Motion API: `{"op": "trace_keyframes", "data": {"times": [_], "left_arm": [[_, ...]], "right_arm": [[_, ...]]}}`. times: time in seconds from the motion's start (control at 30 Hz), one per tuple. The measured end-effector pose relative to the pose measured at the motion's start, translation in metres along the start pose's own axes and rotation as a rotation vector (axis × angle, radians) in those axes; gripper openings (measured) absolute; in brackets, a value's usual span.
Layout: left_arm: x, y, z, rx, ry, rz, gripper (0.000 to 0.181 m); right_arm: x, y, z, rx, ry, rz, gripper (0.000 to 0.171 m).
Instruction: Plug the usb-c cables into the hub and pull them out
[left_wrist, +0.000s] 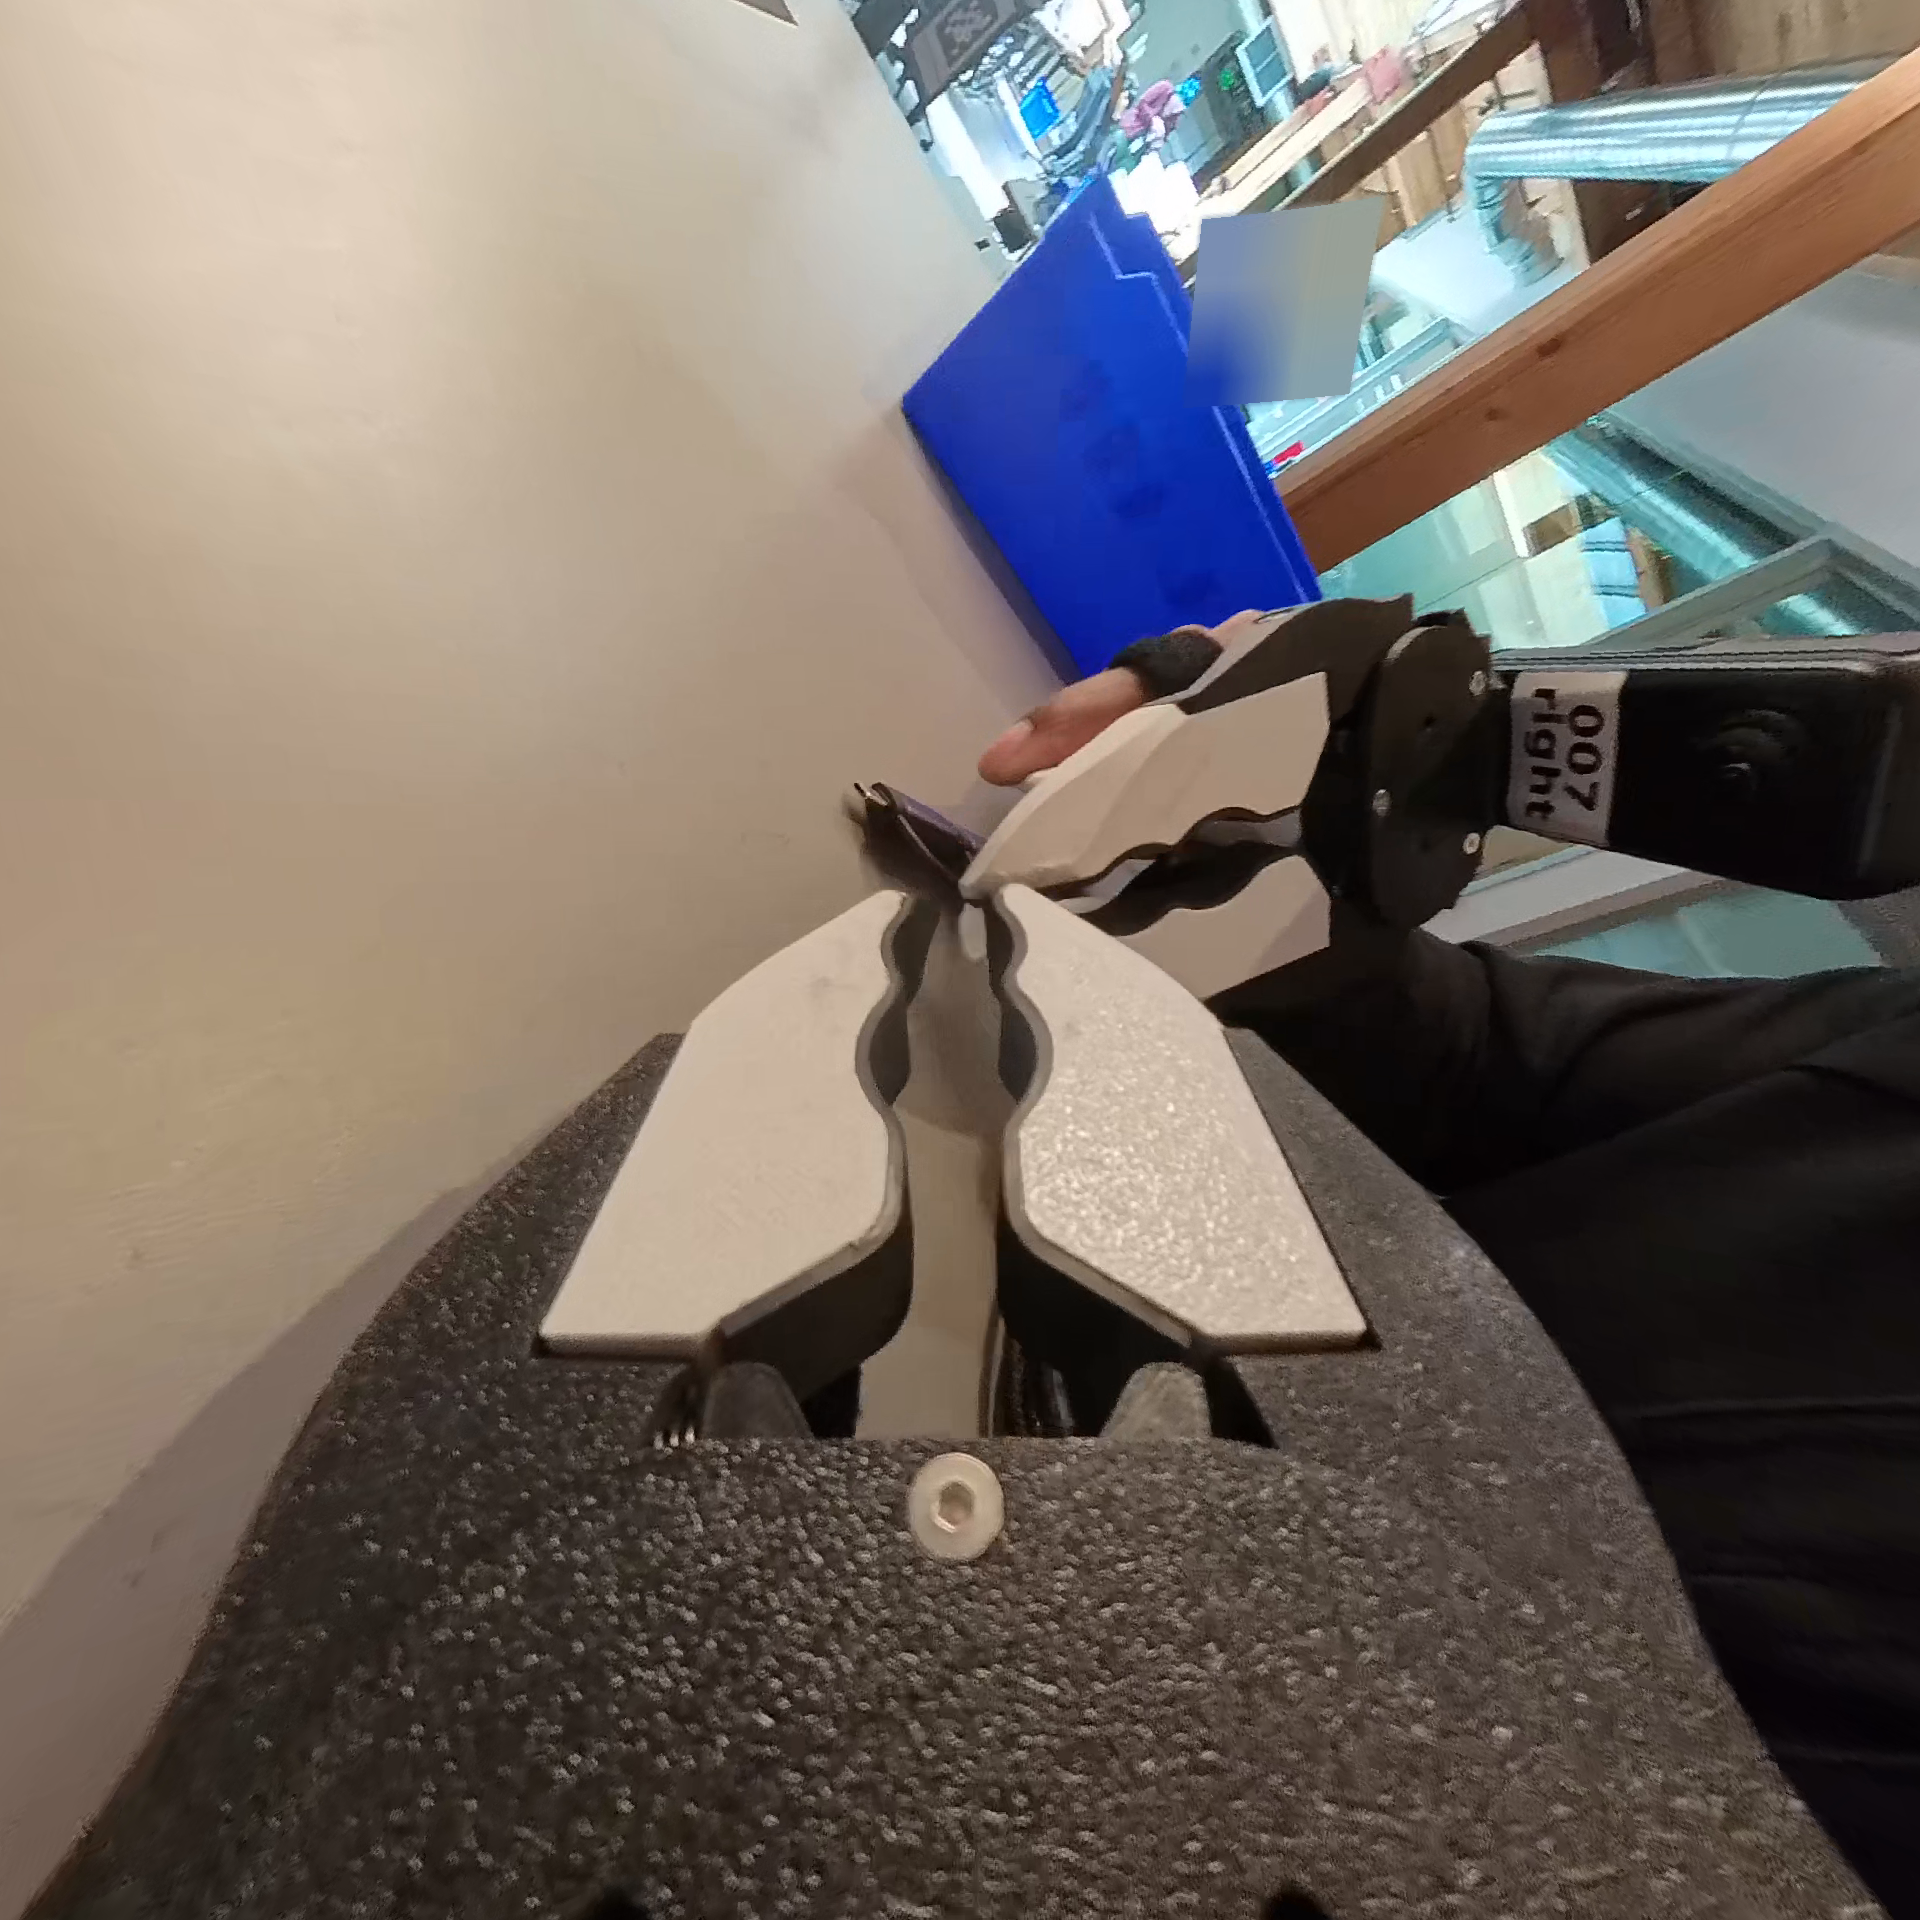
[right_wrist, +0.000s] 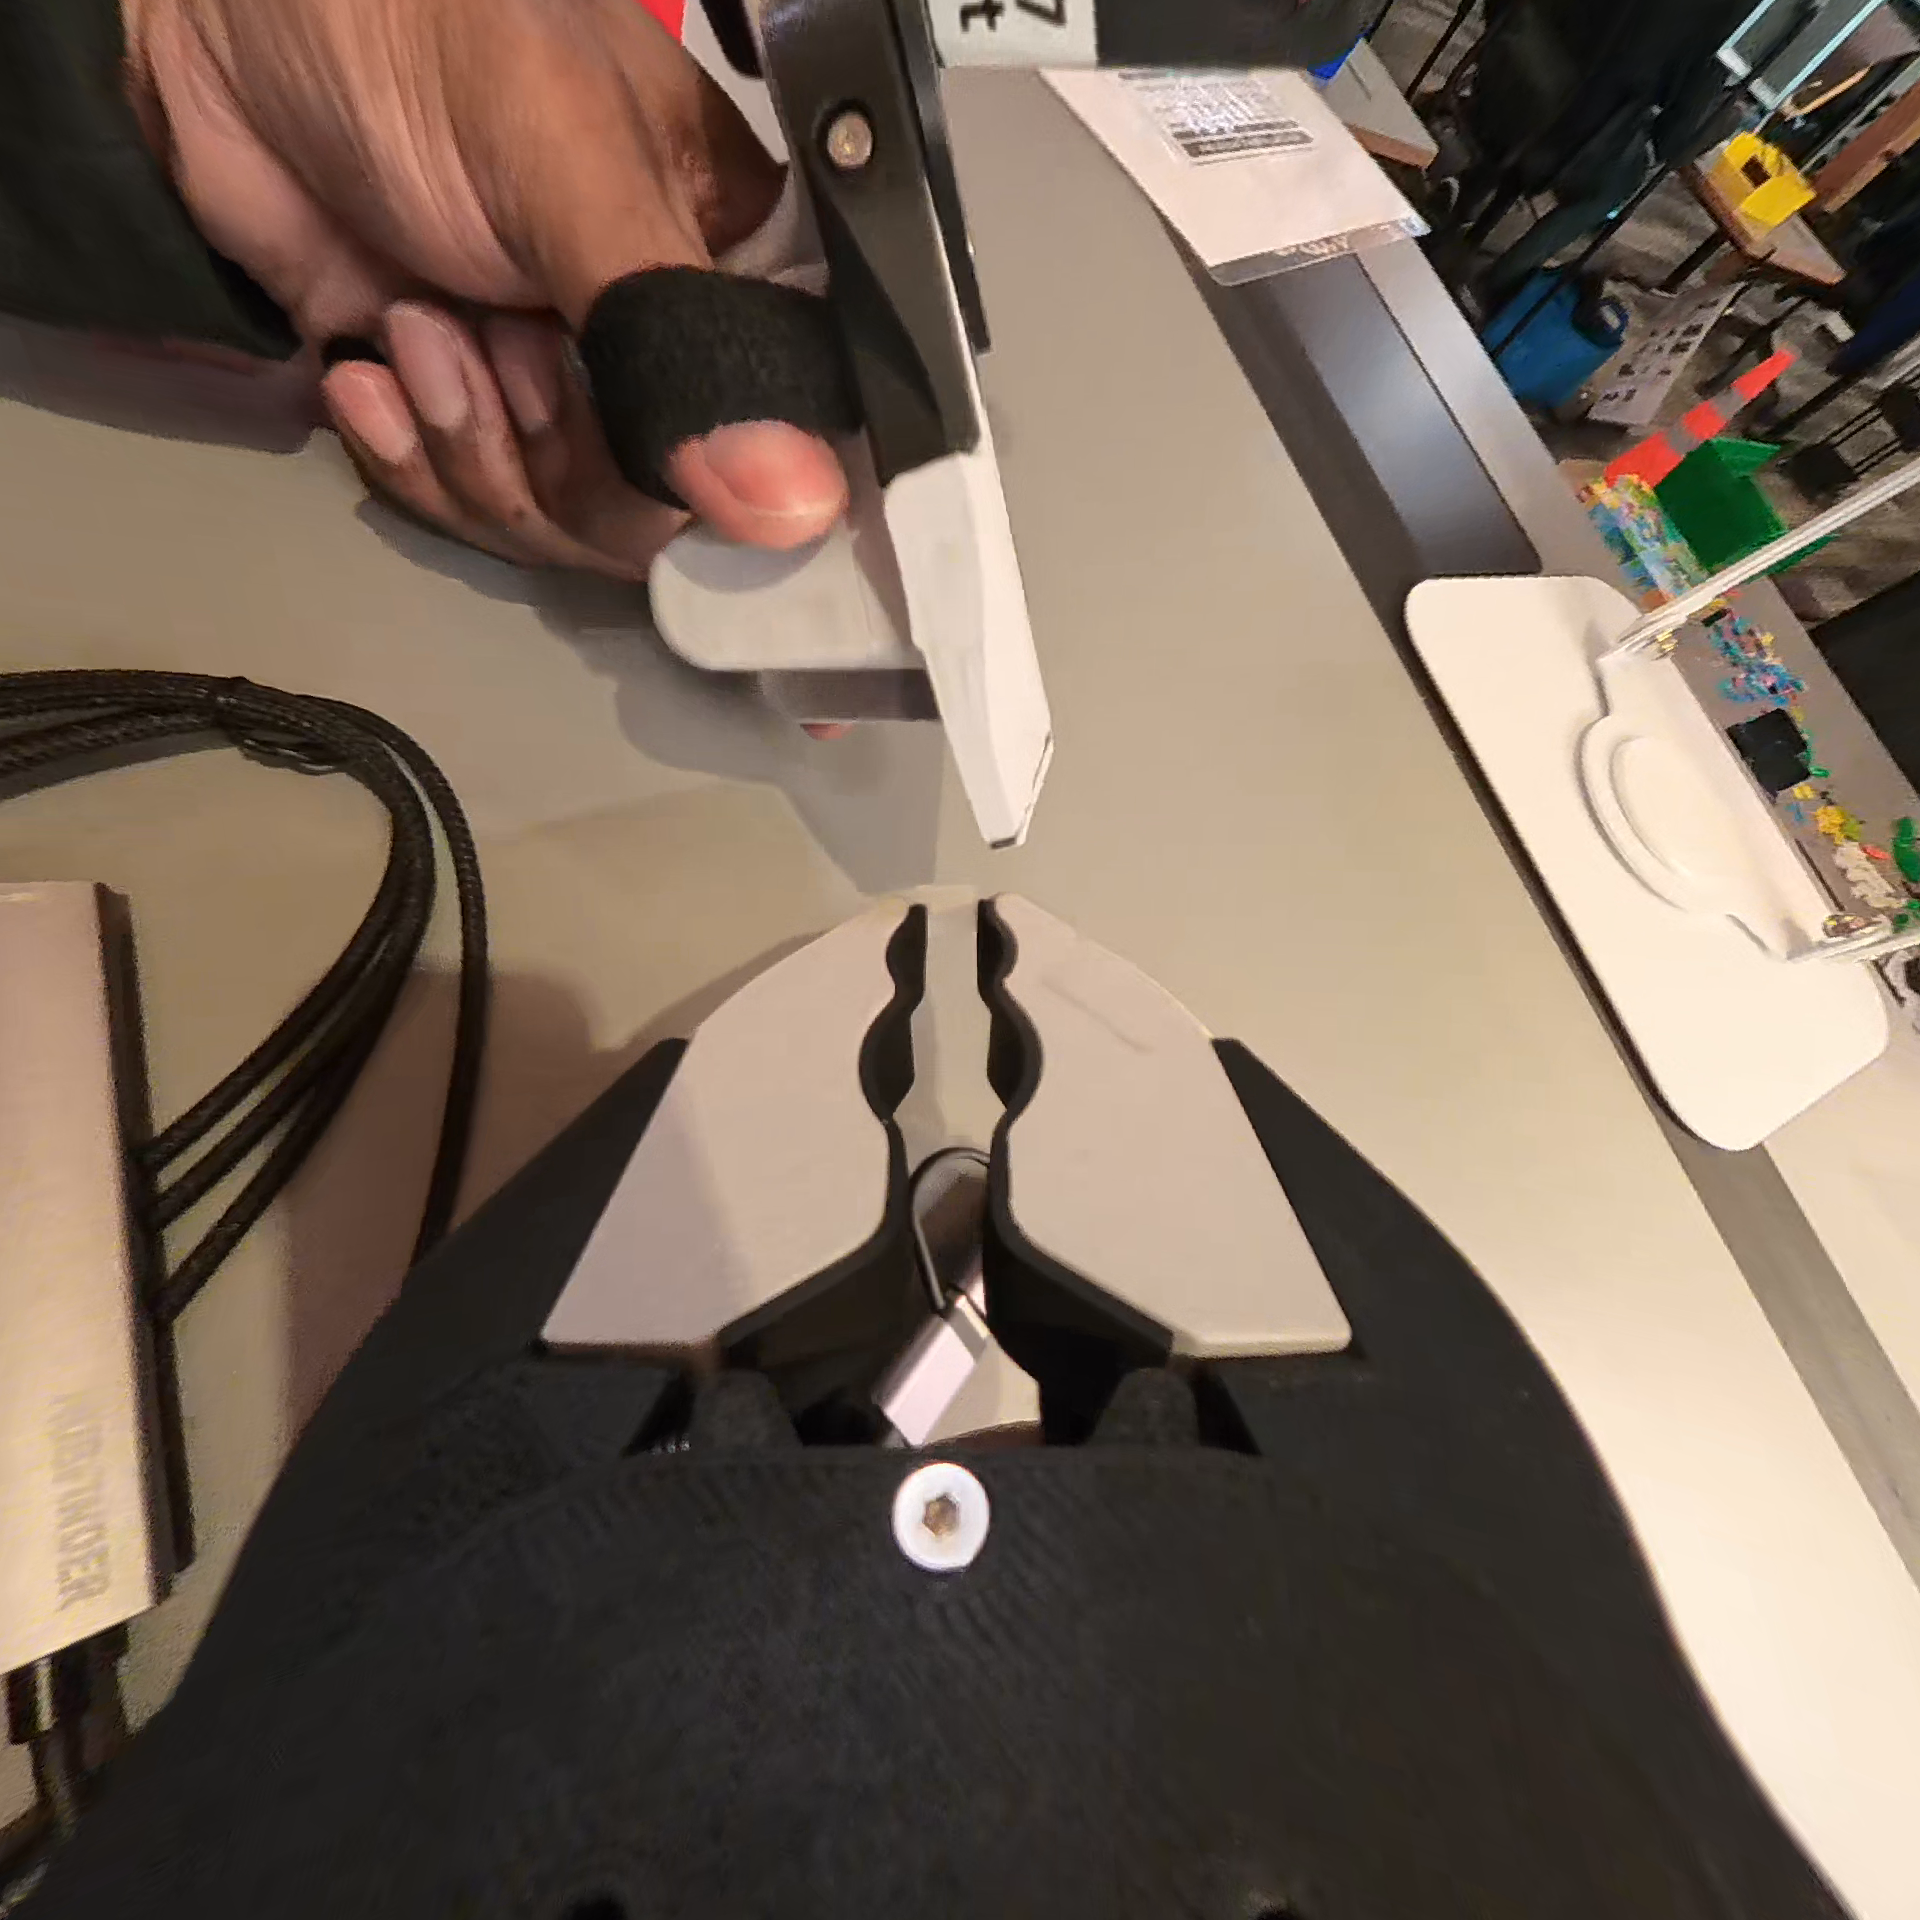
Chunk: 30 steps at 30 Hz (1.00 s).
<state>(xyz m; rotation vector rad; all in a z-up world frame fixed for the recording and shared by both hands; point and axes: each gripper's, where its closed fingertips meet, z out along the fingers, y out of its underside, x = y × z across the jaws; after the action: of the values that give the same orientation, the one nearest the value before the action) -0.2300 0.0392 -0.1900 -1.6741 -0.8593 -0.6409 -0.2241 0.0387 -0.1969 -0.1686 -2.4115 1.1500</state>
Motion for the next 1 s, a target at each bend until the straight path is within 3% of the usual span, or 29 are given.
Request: {"op": "trace_keyframes", "data": {"times": [0.9, 1.0], "left_arm": [[0.004, 0.011, 0.009, -0.068, -0.007, 0.063, 0.005], [0.001, 0.006, 0.006, -0.035, -0.017, 0.043, 0.005]], "right_arm": [[0.001, -0.003, -0.004, 0.015, 0.007, -0.008, 0.009], [0.003, -0.004, -0.011, 0.034, -0.02, 0.025, 0.017]]}}
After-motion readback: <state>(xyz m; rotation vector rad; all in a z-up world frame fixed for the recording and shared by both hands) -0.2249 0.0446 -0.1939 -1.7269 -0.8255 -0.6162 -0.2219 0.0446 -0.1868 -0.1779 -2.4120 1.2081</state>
